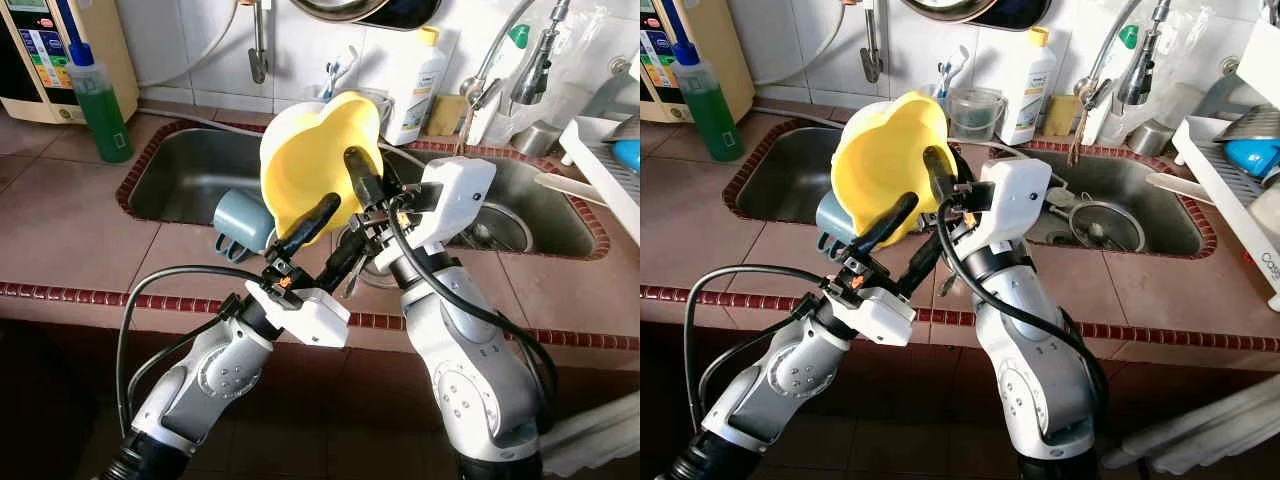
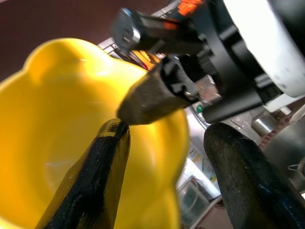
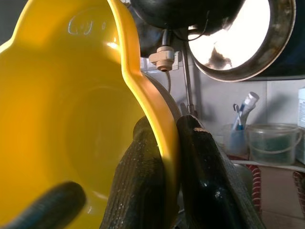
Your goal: Kitchen organization
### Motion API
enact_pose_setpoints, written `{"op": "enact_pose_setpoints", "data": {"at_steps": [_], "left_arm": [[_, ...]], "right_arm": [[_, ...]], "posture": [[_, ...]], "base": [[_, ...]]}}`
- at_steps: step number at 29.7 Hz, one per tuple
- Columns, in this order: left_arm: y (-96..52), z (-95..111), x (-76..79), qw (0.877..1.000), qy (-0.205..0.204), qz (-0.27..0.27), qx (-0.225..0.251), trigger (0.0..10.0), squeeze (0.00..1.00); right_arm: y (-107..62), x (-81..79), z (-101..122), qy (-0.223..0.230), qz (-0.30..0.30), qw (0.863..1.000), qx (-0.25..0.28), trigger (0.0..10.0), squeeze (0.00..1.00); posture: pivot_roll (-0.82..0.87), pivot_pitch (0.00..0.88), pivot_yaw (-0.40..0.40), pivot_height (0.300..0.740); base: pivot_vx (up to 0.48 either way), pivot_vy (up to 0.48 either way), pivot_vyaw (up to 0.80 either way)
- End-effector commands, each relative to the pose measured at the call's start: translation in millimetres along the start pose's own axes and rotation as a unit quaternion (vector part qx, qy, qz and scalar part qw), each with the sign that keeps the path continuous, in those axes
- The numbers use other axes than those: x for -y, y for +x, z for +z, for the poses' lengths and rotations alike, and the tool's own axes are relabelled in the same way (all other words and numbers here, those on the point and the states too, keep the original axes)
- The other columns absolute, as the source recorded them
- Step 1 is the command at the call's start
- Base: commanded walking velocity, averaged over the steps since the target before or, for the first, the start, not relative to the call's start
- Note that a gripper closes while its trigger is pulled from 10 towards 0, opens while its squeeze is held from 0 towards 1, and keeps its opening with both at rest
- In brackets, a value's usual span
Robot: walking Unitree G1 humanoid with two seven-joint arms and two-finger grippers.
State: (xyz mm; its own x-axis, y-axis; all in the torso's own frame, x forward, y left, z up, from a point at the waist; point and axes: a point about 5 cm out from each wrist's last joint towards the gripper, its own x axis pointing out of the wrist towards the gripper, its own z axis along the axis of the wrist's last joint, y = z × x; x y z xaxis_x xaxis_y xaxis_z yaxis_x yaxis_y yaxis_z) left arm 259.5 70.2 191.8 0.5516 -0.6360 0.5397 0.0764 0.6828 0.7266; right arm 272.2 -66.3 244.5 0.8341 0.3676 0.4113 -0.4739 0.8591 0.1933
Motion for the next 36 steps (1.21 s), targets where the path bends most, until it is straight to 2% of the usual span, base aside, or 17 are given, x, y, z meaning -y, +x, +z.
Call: {"op": "enact_pose_setpoints", "data": {"at_steps": [1, 9, 18, 19, 24, 25, 27, 28, 30, 32, 34, 36], "left_arm": [[2.4, 4, -7.1, 1.000, 0.010, 0.010, 0.005, 10.0, 1.00], [5.0, 11, -13.4, 1.000, 0.005, 0.018, 0.011, 10.0, 1.00], [3.2, 19, -13.7, 1.000, -0.003, 0.017, 0.016, 10.0, 1.00], [1.6, 20, -14.1, 1.000, -0.005, 0.019, 0.009, 10.0, 1.00], [-2.3, 14, -18.5, 0.999, -0.021, 0.039, -0.015, 10.0, 1.00], [-4.3, 8, -20.6, 0.997, -0.037, 0.047, -0.044, 10.0, 0.00], [-6.7, 1, -20.8, 0.994, -0.064, 0.052, -0.073, 10.0, 0.00], [-6.7, 1, -20.8, 0.994, -0.064, 0.052, -0.073, 10.0, 0.00], [-9.9, -11, -23.1, 0.982, -0.115, 0.068, -0.130, 10.0, 0.00], [-14.1, -24, -26.0, 0.965, -0.171, 0.085, -0.182, 10.0, 0.00], [-16.2, -32, -29.6, 0.955, -0.188, 0.100, -0.207, 10.0, 0.00], [-20.4, -45, -36.9, 0.935, -0.225, 0.124, -0.243, 10.0, 0.00]], "right_arm": [[-0.6, 10.1, -1, -0.012, -0.031, 0.999, 0.004, 10.0, 0.00], [0.0, 21.9, 0, -0.029, -0.063, 0.997, 0.021, 10.0, 0.00], [1.5, 35.4, 0, -0.052, -0.100, 0.993, 0.031, 10.0, 0.00], [1.5, 43.6, 1, -0.064, -0.119, 0.990, 0.037, 10.0, 0.00], [-0.2, 48.2, 1, -0.082, -0.120, 0.989, 0.037, 10.0, 0.00], [-2.1, 51.8, -1, -0.093, -0.121, 0.988, 0.031, 10.0, 0.00], [-4.7, 55.3, -5, -0.106, -0.113, 0.988, 0.007, 10.0, 0.00], [-4.7, 55.3, -5, -0.106, -0.113, 0.988, 0.007, 10.0, 0.00], [-8.3, 60.5, -12, -0.143, -0.112, 0.983, -0.004, 10.0, 0.00], [-11.3, 65.2, -15, -0.172, -0.111, 0.979, -0.009, 10.0, 0.00], [-12.7, 67.0, -17, -0.176, -0.109, 0.978, -0.016, 10.0, 0.00], [-16.0, 69.9, -18, -0.187, -0.101, 0.977, -0.023, 10.0, 0.00]], "posture": [[-0.11, 0.060, -0.092, 0.740], [-0.10, 0.053, -0.092, 0.740], [-0.09, 0.047, -0.091, 0.740], [-0.09, 0.045, -0.091, 0.740], [-0.09, 0.040, -0.090, 0.740], [-0.09, 0.040, -0.090, 0.740], [-0.09, 0.035, -0.087, 0.740], [-0.09, 0.035, -0.087, 0.740], [-0.09, 0.035, -0.087, 0.740], [-0.09, 0.035, -0.084, 0.740], [-0.09, 0.035, -0.084, 0.740], [-0.10, 0.038, -0.080, 0.740]], "base": [[0.000, 0.000, 0.00], [0.000, 0.000, 0.00], [0.000, 0.000, 0.00], [0.000, 0.000, 0.00], [0.000, 0.000, 0.00], [0.000, 0.000, 0.00], [0.000, 0.000, 0.00], [0.000, 0.000, 0.00], [0.000, 0.000, 0.00], [0.000, 0.000, 0.00], [0.000, 0.000, 0.00], [0.000, 0.000, 0.00]]}}
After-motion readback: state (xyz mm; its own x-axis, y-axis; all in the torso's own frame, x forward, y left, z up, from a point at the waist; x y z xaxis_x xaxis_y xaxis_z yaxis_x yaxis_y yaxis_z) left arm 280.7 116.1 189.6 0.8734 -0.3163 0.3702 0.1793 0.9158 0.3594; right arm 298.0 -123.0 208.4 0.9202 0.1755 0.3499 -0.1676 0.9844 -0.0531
